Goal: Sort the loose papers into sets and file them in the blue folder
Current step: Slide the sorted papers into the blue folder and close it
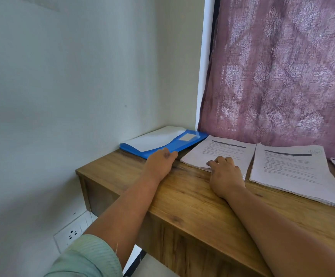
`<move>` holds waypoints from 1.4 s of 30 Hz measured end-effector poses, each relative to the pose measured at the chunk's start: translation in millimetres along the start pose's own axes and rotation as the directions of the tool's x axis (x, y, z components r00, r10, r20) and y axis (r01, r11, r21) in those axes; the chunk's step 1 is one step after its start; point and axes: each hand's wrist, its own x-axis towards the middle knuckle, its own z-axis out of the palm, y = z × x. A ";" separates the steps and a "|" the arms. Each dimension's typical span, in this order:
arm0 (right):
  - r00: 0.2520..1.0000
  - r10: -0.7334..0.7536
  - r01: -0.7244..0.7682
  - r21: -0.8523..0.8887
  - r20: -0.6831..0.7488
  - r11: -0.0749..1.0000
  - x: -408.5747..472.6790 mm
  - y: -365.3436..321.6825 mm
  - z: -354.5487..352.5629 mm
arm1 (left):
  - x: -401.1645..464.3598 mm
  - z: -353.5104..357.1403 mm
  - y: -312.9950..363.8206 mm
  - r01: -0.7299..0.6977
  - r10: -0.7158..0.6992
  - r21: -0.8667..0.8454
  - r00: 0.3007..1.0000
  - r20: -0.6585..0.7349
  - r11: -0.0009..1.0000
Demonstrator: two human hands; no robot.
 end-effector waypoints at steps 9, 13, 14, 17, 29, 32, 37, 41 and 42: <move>0.992 0.050 -0.063 0.119 0.114 0.991 5.1 12.3 0.2 | 0.6 3.6 0.9 -0.044 0.076 0.140 0.969 -0.236 0.989; 0.990 0.057 -0.074 0.132 0.125 0.989 4.0 12.3 -0.9 | 2.8 -0.1 -0.1 0.031 0.021 0.162 0.952 -0.306 0.986; 0.990 0.054 -0.071 0.126 0.131 0.990 3.5 11.9 -2.1 | 3.4 -0.2 -1.5 0.060 -0.007 0.159 0.949 -0.314 0.985; 0.989 0.039 -0.056 0.114 0.145 0.992 1.4 11.5 -4.7 | 2.4 0.2 -5.7 0.114 -0.052 0.187 0.950 -0.308 0.976; 0.997 0.080 -0.082 0.186 0.018 0.979 0.0 13.7 -5.7 | -12.3 -18.6 -2.5 0.177 -0.218 -0.127 0.775 -0.594 0.976; 0.961 0.163 -0.051 0.436 -0.224 0.899 -6.3 16.4 -14.0 | -24.6 -25.6 19.8 0.144 -0.200 -0.139 0.706 -0.680 0.980; 0.796 0.592 -0.142 0.913 -0.123 0.381 -33.9 35.8 -54.1 | -44.7 -39.3 66.2 0.069 -0.218 -0.232 0.668 -0.712 0.970; 0.777 0.581 -0.111 0.961 0.241 -0.252 -65.5 70.1 -81.6 | -53.7 -57.9 101.6 0.027 -0.208 -0.236 0.581 -0.787 0.971; 0.796 0.534 -0.109 0.935 0.285 -0.337 -75.3 80.5 -87.4 | -54.5 -65.8 110.5 0.026 -0.214 -0.241 0.557 -0.803 0.970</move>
